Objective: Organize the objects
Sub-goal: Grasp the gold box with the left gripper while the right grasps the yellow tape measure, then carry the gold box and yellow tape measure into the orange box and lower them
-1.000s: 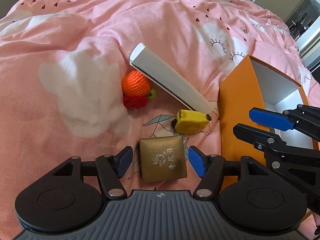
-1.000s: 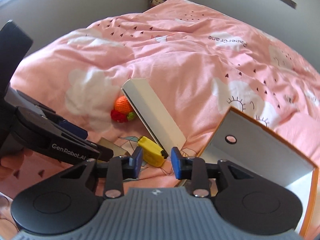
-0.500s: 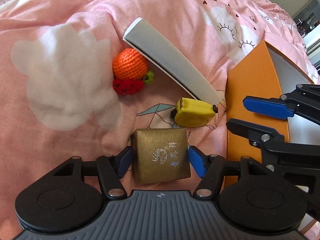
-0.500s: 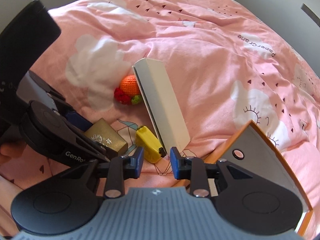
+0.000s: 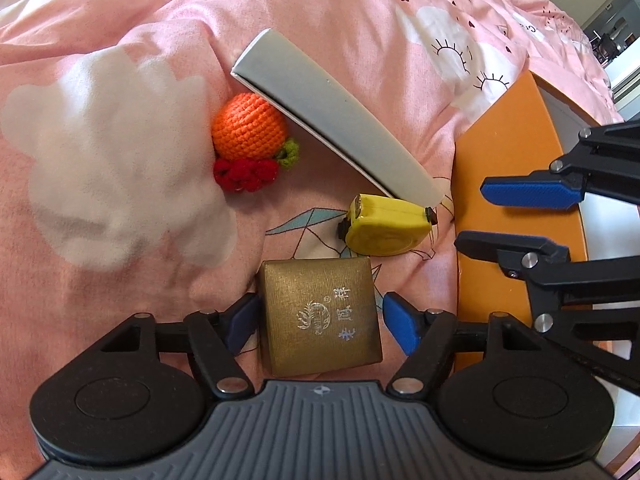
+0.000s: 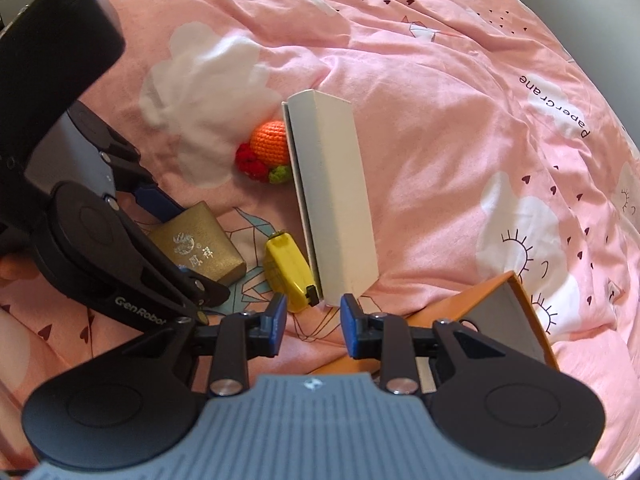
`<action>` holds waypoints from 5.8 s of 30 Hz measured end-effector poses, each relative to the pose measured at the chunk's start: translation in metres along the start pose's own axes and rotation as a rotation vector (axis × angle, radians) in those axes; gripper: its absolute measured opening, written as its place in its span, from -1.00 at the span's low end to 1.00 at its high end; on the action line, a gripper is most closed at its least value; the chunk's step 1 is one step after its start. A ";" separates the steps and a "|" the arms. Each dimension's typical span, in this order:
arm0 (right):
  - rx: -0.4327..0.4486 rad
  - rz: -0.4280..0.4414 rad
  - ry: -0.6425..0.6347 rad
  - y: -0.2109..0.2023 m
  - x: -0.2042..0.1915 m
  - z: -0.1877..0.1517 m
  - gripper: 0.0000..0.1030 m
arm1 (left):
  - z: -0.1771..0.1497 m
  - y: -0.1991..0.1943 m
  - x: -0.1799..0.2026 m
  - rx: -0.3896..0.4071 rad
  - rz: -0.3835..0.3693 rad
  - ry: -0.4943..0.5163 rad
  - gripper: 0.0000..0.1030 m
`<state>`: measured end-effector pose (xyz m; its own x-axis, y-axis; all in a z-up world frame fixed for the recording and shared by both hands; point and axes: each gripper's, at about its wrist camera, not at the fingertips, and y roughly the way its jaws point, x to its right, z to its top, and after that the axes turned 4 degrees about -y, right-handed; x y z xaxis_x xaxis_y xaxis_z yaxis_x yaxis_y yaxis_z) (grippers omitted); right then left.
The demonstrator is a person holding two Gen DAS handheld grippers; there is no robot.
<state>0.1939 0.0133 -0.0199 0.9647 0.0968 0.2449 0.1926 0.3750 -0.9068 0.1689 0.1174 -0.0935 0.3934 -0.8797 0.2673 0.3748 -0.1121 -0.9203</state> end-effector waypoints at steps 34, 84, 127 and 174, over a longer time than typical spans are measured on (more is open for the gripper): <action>-0.149 0.091 0.033 0.055 -0.002 0.026 -0.53 | -0.007 -0.020 -0.030 -0.019 -0.113 -0.016 0.29; 0.206 -0.225 0.881 -0.140 0.096 -0.223 -0.56 | -0.038 0.041 0.293 -0.166 -0.291 1.524 0.30; 0.178 -0.207 0.882 -0.135 0.097 -0.222 -0.58 | -0.006 0.063 0.261 -0.194 -0.463 1.442 -0.07; -0.336 -0.112 -0.382 -0.010 0.056 -0.170 -0.53 | 0.046 0.000 0.194 0.039 -0.400 0.963 0.05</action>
<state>0.2765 -0.1422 -0.0552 0.8126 0.4261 0.3976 0.3983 0.0921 -0.9126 0.2838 -0.0321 -0.0286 -0.5951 -0.7800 0.1936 0.3642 -0.4765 -0.8002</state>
